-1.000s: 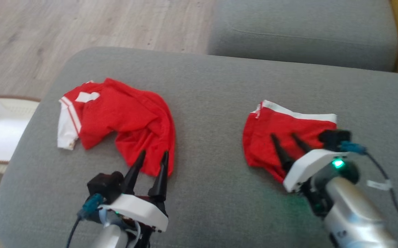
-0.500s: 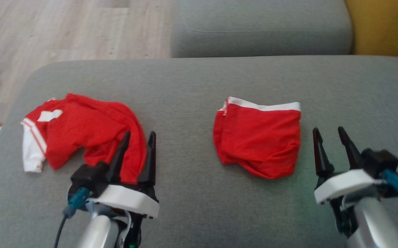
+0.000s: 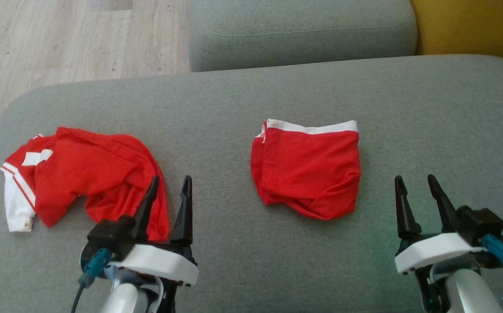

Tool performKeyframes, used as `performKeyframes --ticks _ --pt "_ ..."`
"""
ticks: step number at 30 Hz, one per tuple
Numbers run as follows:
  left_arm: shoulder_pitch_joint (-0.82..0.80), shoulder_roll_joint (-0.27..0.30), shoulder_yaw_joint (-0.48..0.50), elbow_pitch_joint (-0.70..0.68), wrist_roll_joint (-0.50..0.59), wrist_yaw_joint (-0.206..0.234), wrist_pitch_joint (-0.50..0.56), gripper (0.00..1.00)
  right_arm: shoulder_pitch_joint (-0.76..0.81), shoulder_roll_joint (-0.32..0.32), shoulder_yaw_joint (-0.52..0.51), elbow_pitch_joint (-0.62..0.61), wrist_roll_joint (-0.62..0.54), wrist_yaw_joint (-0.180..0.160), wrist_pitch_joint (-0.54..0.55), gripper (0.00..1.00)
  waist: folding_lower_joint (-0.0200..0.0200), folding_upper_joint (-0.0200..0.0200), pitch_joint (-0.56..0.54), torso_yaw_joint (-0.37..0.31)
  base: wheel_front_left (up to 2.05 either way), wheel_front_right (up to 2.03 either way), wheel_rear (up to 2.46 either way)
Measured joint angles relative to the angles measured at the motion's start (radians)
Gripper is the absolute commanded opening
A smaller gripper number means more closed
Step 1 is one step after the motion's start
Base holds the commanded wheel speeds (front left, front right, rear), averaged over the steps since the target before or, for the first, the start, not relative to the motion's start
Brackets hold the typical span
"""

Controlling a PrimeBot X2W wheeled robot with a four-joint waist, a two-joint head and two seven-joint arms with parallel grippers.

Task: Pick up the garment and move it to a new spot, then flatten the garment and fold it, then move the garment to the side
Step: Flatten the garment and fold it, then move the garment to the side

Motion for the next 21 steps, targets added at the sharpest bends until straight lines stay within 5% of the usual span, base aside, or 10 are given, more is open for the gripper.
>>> performKeyframes --ticks 9,21 --pt "-0.002 0.0 -0.031 0.008 0.0 -0.01 0.0 1.0 -0.012 0.005 -0.007 0.009 -0.025 0.0 0.09 1.0 0.0 0.0 0.031 0.028 0.0 0.0 0.0" --pt "-0.057 0.0 -0.062 0.032 0.0 -0.025 0.0 1.0 -0.201 0.006 -0.038 0.231 0.075 0.0 0.225 1.0 0.0 0.0 0.117 0.108 0.0 0.0 0.0"
